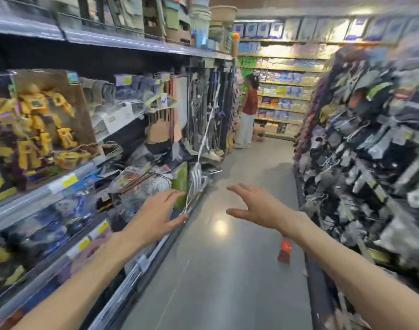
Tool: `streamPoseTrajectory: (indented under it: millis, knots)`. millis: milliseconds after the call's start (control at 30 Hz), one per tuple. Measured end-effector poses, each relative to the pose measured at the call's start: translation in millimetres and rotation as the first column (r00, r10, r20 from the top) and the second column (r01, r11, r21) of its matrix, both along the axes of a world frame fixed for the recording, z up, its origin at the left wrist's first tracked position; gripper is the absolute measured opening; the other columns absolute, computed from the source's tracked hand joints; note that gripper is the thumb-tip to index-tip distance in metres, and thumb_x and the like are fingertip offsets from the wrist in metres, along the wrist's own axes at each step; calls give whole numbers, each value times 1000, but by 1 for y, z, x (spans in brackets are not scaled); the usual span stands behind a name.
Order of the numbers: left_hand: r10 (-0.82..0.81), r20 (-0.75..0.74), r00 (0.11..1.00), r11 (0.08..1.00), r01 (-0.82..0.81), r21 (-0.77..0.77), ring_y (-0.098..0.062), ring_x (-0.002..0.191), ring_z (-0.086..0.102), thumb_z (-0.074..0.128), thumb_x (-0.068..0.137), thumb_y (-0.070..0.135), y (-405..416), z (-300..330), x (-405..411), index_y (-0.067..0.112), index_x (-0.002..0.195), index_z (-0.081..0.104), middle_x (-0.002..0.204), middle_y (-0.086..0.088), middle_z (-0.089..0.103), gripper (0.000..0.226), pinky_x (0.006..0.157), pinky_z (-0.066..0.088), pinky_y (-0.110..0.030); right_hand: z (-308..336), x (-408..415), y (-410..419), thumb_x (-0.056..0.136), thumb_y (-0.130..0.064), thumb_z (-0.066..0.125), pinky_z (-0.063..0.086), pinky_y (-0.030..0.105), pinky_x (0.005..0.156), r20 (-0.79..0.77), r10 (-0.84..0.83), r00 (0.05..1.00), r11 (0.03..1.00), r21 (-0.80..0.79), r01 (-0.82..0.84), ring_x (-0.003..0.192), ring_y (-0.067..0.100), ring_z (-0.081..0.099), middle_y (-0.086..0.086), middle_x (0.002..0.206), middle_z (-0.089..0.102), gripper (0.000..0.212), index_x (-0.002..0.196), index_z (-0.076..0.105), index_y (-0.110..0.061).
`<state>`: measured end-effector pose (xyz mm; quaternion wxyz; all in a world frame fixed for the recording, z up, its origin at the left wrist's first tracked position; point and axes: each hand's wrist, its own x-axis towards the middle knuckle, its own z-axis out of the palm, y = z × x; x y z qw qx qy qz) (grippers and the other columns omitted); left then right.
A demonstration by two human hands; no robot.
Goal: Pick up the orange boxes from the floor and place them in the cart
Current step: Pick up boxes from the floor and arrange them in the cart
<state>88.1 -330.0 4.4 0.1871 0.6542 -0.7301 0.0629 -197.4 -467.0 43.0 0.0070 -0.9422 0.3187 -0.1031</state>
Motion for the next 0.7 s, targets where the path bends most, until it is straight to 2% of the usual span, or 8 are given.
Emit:
streamPoseTrajectory:
  millis: [167,267,333,467,567,633,700]
  knots:
    - [-116,45,992,993,116,2,-22,133,46,33,89,74,-129,14,-29,19,146,44,146,-2,48,80,110,39,-38,11,-58,-90,90,-67,53,45,44,100,7,-203,979,979,-13,203,123,30,55,7,136,57,75,150,38,-24]
    - [-175,58,983,985,175,2,-22,134,45,28,84,76,-202,17,-33,20,148,42,148,-3,48,87,112,38,-37,12,-75,-139,90,-66,56,45,46,101,16,-298,954,954,-10,299,125,29,55,7,138,57,77,151,36,-22]
    - [-222,87,971,975,223,0,-23,132,47,31,84,77,-254,13,-28,24,149,39,146,-2,49,84,110,41,-39,9,-78,-175,89,-67,56,45,44,102,13,-349,937,937,-27,349,127,27,54,7,142,55,80,152,36,-21]
    - [-289,137,948,957,287,35,-22,132,46,37,88,76,-362,7,-8,23,149,39,146,-3,49,81,109,42,-41,2,-74,-250,88,-66,59,49,40,94,16,-446,895,895,-19,446,119,25,58,5,138,56,81,152,36,-22]
    - [-324,129,937,946,319,59,-22,136,42,43,89,73,-436,9,6,23,150,38,149,-2,46,79,112,38,-40,3,-69,-306,88,-68,57,48,40,100,7,-496,868,868,-19,496,124,23,55,4,143,54,81,151,37,-21]
    - [-342,124,932,940,335,70,-21,137,42,50,90,69,-487,9,11,23,150,38,149,-1,46,76,112,36,-39,5,-67,-344,88,-69,56,48,39,98,13,-534,846,845,-18,534,123,23,56,3,141,56,82,152,36,-21]
    - [-362,104,927,932,355,74,-22,135,44,46,87,73,-539,8,13,24,150,38,148,-1,47,80,111,38,-41,4,-65,-380,88,-67,57,48,41,96,24,-567,824,823,-18,567,122,24,55,3,138,57,80,151,36,-22]
